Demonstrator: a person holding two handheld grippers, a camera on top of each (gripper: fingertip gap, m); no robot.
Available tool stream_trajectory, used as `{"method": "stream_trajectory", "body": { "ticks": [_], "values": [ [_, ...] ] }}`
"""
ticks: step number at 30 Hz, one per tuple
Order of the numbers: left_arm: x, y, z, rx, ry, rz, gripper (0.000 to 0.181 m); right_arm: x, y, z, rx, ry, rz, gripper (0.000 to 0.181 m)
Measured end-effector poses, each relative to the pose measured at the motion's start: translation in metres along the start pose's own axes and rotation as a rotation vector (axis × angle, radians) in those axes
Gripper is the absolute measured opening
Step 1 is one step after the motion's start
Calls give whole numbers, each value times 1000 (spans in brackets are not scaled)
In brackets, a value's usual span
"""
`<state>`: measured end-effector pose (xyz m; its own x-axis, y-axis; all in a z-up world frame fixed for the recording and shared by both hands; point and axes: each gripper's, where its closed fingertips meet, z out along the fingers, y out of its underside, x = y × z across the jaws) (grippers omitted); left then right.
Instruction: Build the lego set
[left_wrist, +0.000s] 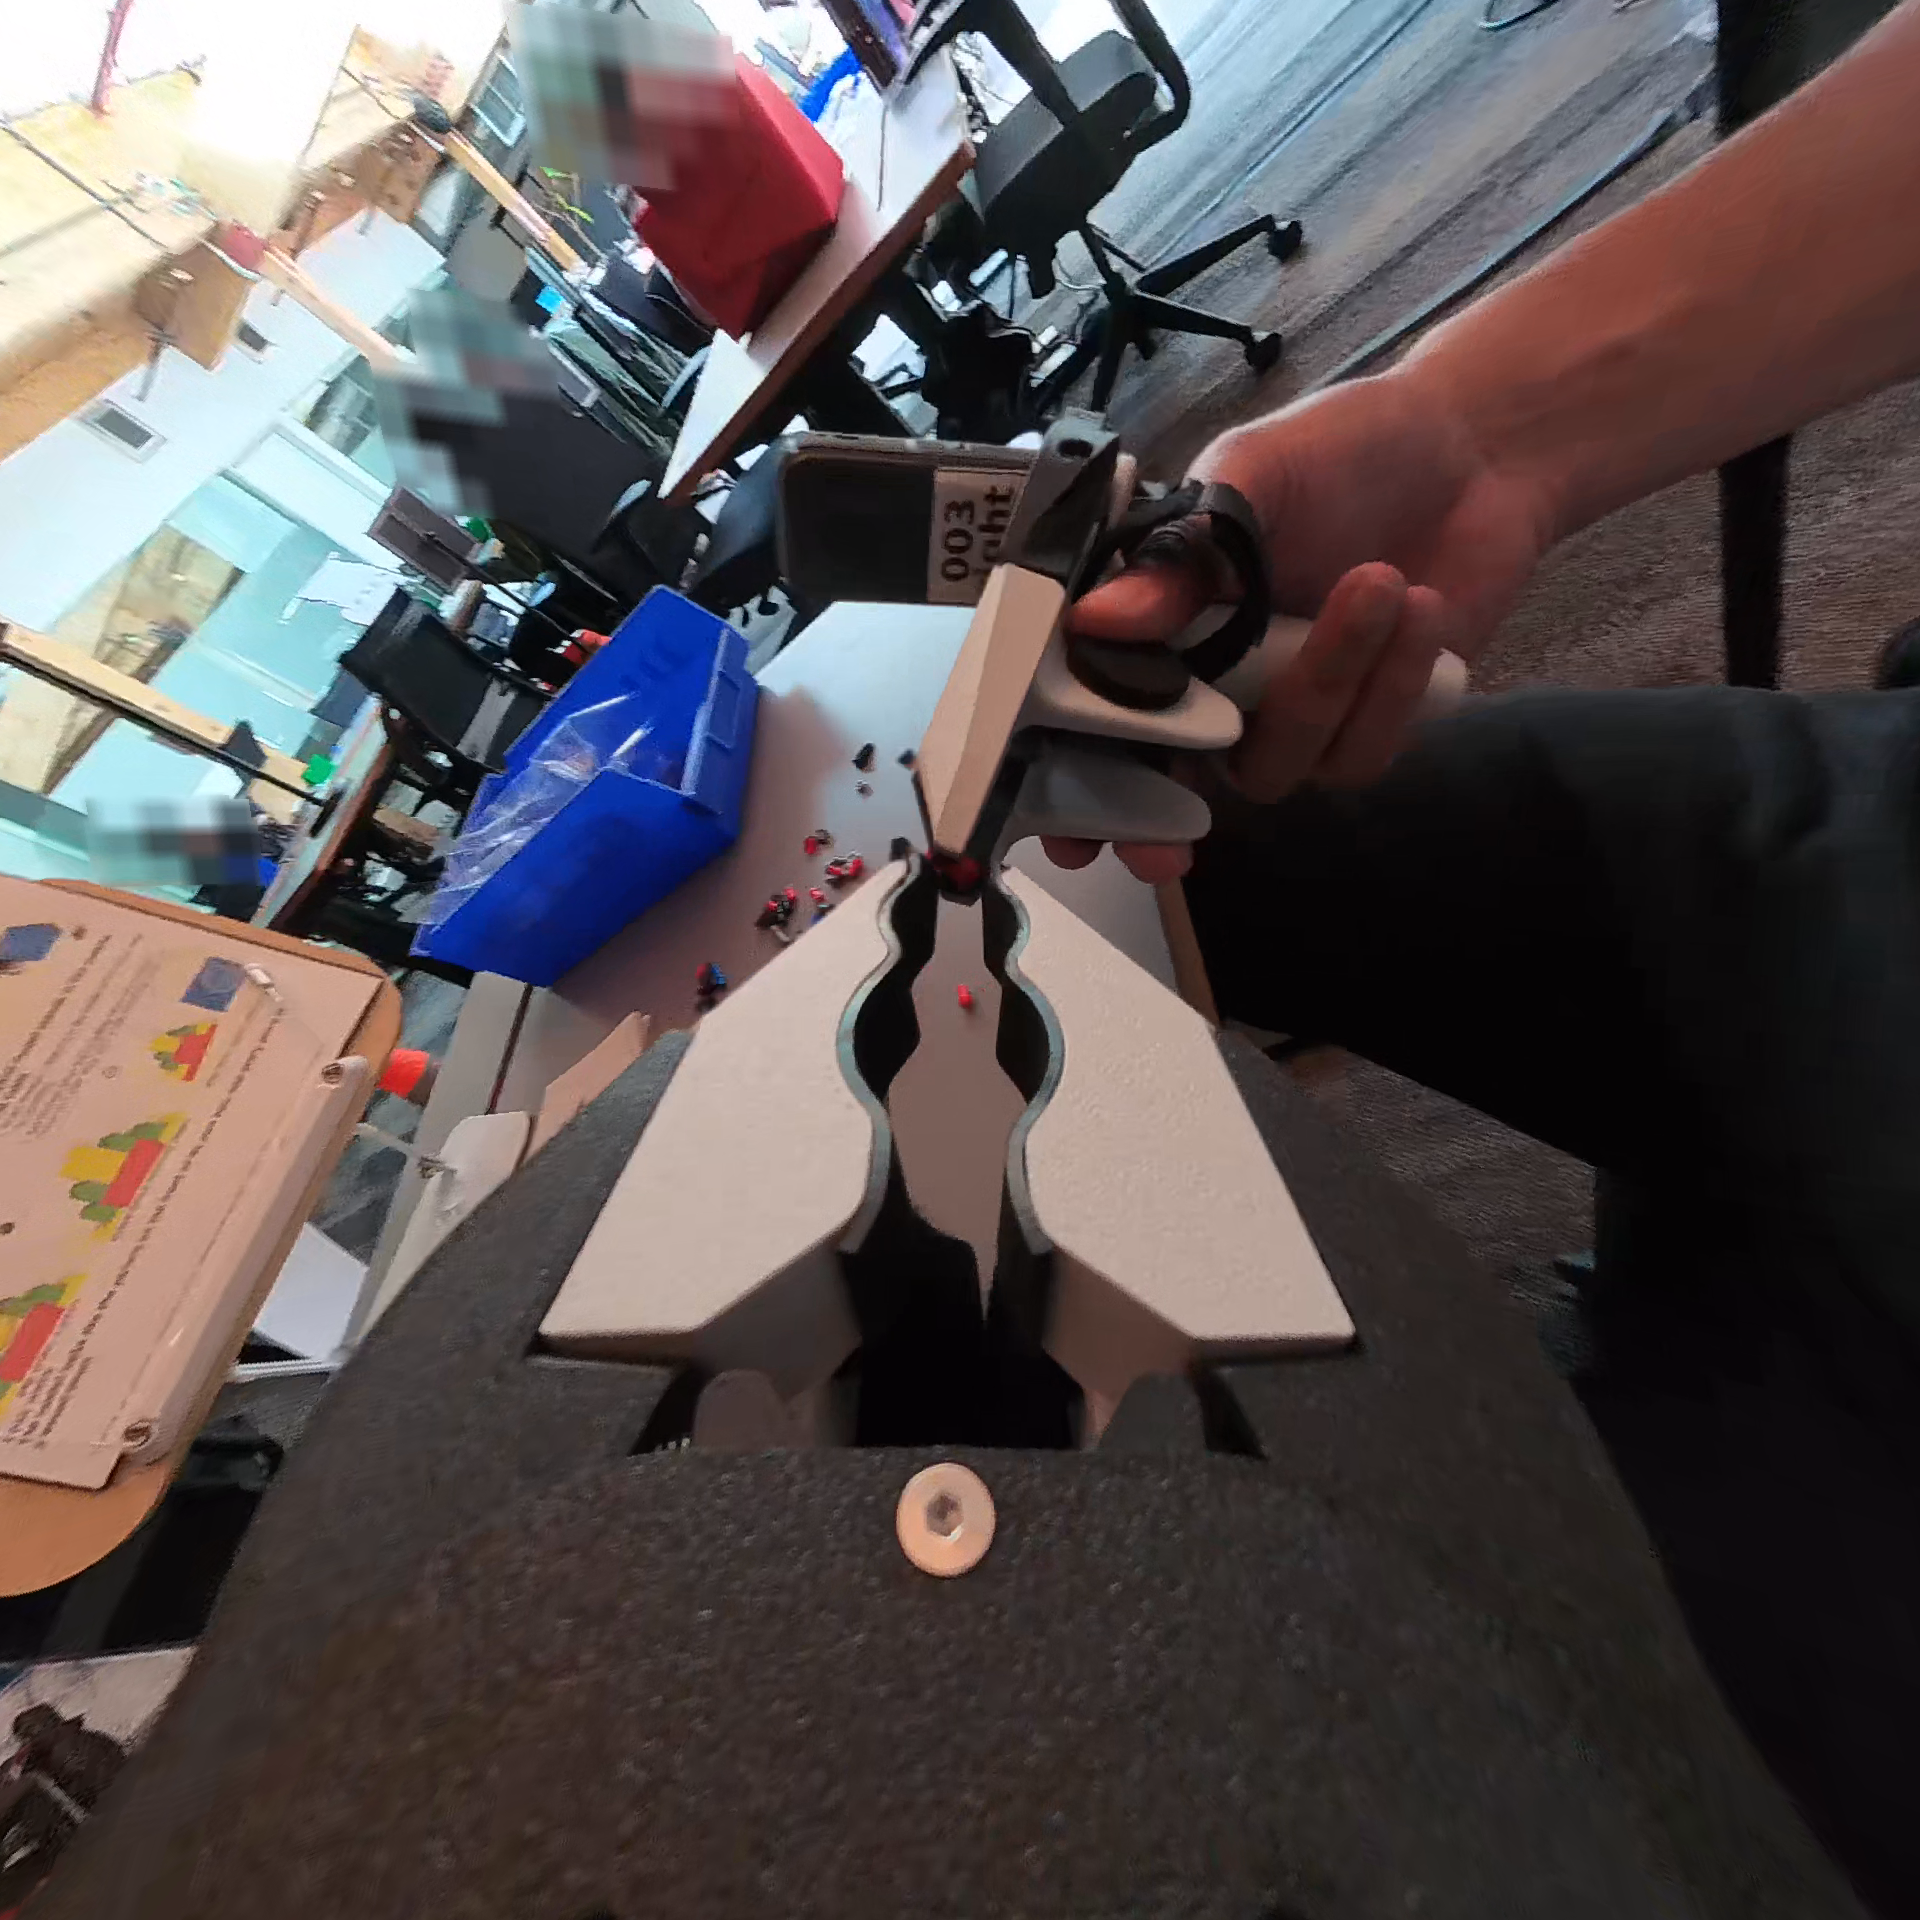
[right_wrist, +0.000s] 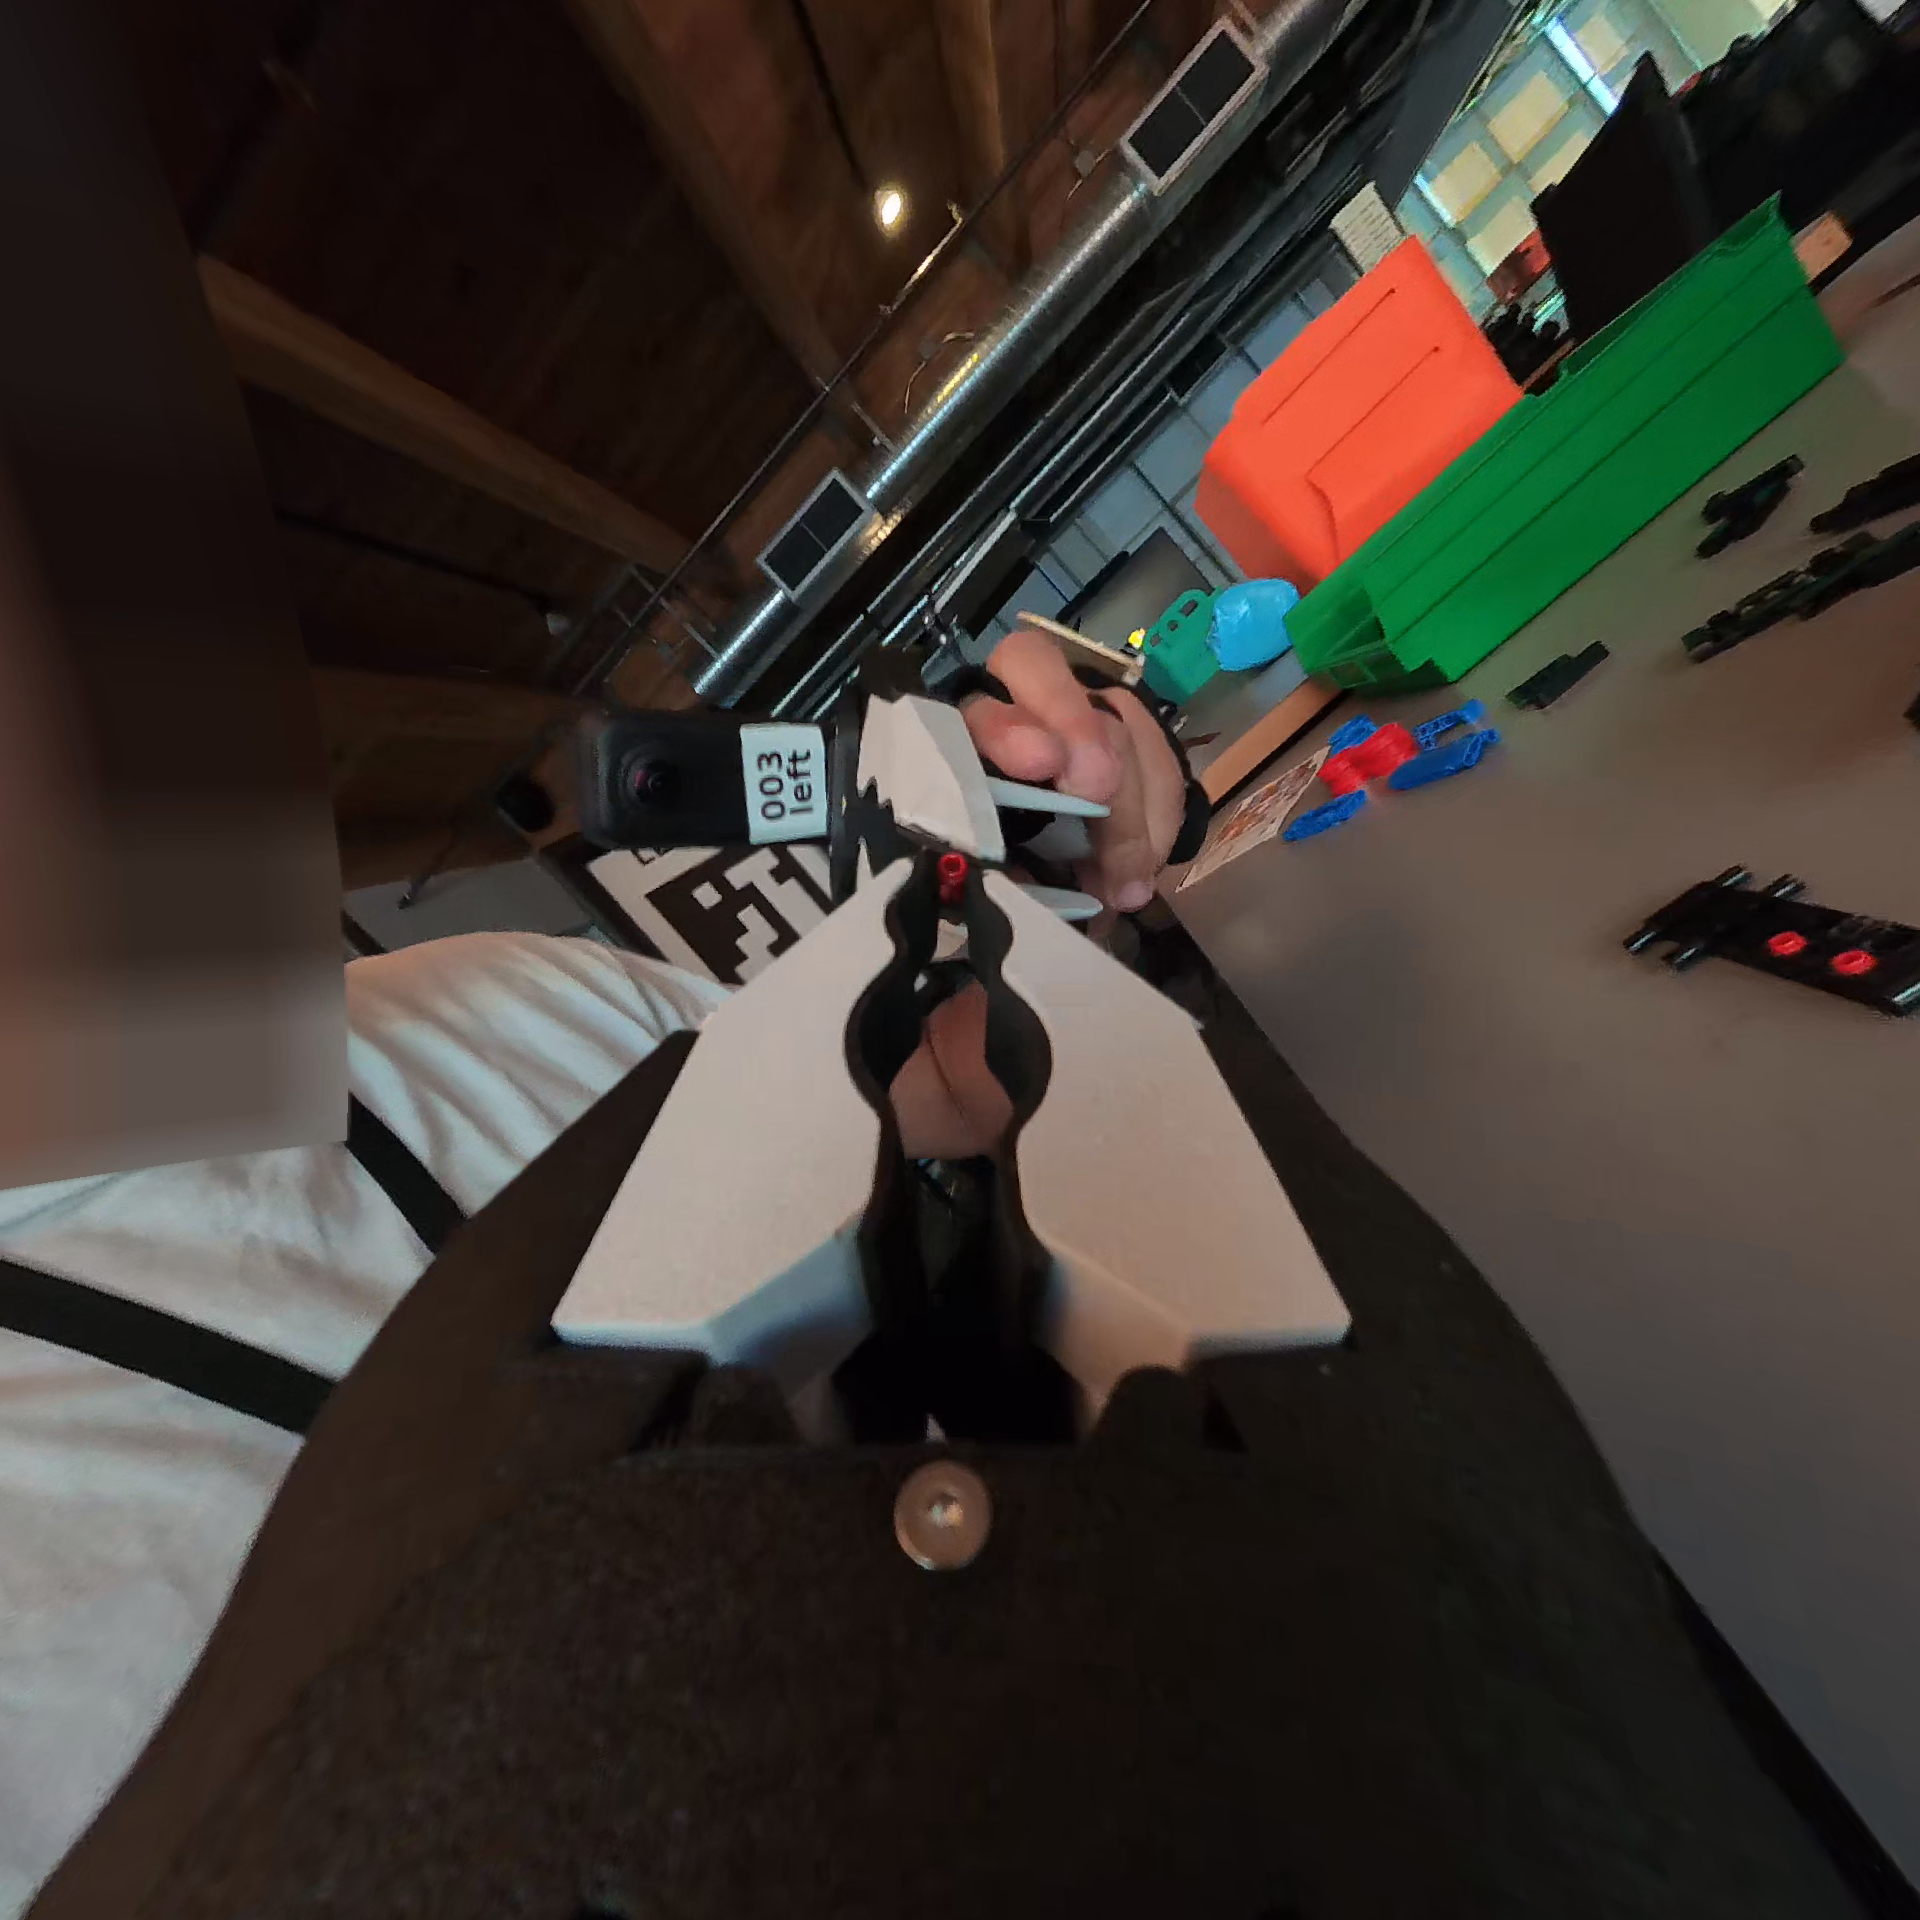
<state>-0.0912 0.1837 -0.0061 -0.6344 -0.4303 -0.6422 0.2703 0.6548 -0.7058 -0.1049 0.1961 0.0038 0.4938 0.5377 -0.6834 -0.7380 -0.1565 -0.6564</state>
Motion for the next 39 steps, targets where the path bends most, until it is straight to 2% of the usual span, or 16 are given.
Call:
{"method": "stream_trajectory", "body": {
  "ticks": [8,11,13,15,20,26,30,35,39],
  "values": [
    [36,7,-7,-138,238,108,8,-1,38,-5,-218,-1,-25,4],
    [38,8,-10,-159,264,122,8,-1,43,-3,-219,-5,-21,4],
    [30,11,-8,-168,221,122,8,3,36,-2,-168,20,-41,4],
    [14,16,-4,-162,114,128,7,10,23,-1,-92,46,-47,4],
    [-22,27,6,-78,-108,126,5,33,-14,-2,94,44,5,3],
    [-44,39,7,-3,-127,70,3,48,-39,5,138,37,-9,3],
    [-41,50,1,20,-25,30,2,56,-34,11,38,77,-67,4],
    [-41,72,-6,51,32,-4,2,76,-27,10,-97,198,-206,9],
    [-35,96,-5,86,56,-63,2,94,-14,9,-213,242,-234,11]
  ]
}}
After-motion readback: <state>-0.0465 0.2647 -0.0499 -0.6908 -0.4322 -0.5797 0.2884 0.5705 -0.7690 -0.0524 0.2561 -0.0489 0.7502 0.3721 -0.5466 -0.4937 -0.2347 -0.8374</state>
